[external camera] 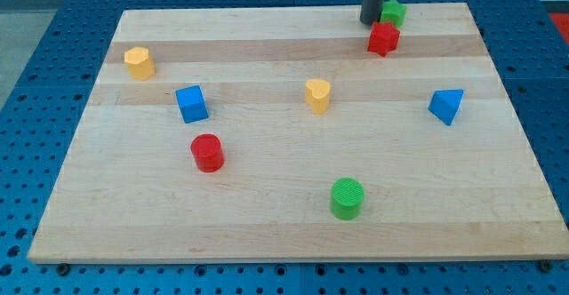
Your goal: Point at the yellow hexagon
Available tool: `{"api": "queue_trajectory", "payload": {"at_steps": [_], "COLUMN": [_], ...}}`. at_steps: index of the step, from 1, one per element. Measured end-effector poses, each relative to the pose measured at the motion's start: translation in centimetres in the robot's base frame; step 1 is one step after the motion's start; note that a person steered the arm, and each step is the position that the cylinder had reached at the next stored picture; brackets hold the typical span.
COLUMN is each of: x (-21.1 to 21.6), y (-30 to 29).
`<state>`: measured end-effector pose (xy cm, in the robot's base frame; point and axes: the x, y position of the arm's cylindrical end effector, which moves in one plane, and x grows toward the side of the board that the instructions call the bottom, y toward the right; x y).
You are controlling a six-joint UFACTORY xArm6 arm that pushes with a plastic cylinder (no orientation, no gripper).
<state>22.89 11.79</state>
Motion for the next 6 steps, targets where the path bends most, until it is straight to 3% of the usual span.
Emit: {"api": "queue_trajectory", "payload": {"at_steps": [4,6], "x": [-0.1,-0.1], "y": [-22.4,-36.4]}}
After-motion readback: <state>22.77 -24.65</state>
